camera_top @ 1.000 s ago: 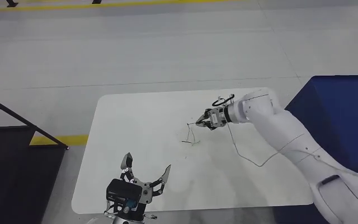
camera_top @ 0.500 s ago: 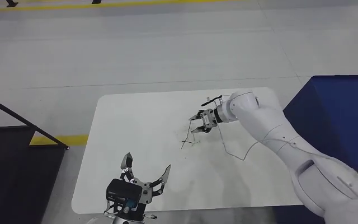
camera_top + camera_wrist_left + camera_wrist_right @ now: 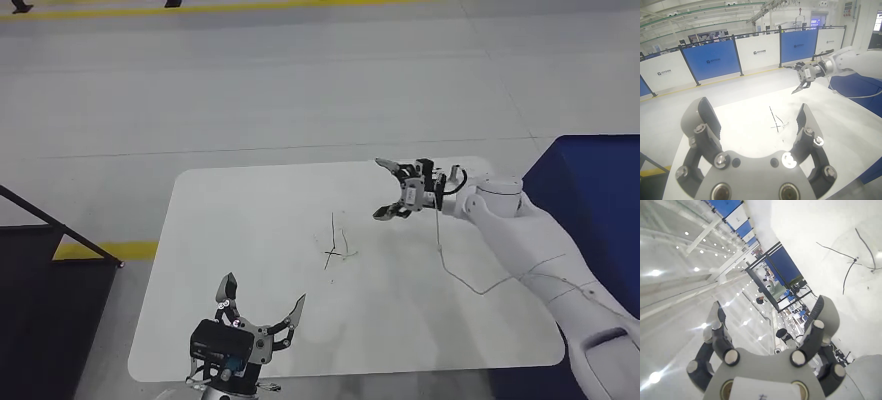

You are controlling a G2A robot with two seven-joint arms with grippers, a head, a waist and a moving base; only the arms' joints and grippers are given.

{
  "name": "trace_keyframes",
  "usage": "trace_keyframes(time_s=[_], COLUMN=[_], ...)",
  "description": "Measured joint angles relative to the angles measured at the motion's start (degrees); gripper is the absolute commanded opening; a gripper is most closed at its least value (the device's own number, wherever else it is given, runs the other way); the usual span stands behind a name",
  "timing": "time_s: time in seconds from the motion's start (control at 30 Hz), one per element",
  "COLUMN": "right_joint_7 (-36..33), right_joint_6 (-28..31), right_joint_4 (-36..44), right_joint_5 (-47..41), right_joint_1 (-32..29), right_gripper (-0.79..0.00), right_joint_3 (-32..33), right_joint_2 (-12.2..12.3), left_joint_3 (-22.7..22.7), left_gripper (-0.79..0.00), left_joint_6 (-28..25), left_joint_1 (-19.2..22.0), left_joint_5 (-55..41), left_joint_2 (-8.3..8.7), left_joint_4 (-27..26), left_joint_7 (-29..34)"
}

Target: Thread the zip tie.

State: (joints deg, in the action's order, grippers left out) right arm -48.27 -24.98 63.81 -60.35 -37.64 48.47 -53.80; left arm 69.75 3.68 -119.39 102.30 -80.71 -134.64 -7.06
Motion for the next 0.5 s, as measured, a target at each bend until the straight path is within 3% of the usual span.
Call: trace_keyframes(time_s=[0.1, 0.17, 0.5], right_joint_7=[-0.07, -0.26, -0.25], right_joint_6=[3.27, 3.41, 3.31], right_joint_4=[9.34, 12.95, 11.06], right_joint_5=[1.2, 1.3, 1.27], right_joint_1=[-9.94, -14.26, -11.94], right_gripper=[0.0, 0.0, 0.0], right_joint_3=[7.71, 9.76, 9.06], right_joint_2=[3.55, 4.1, 3.99], left_joint_3=[0.0, 0.0, 0.0], left_gripper=[0.0, 0.0, 0.0], left_joint_6=[0.0, 0.0, 0.0], left_joint_1=[0.0, 0.0, 0.0], left_joint_5=[0.0, 0.0, 0.0], left_joint_2=[0.0, 0.0, 0.0], left_joint_4=[0.0, 0.0, 0.0], left_joint_7=[0.0, 0.0, 0.0])
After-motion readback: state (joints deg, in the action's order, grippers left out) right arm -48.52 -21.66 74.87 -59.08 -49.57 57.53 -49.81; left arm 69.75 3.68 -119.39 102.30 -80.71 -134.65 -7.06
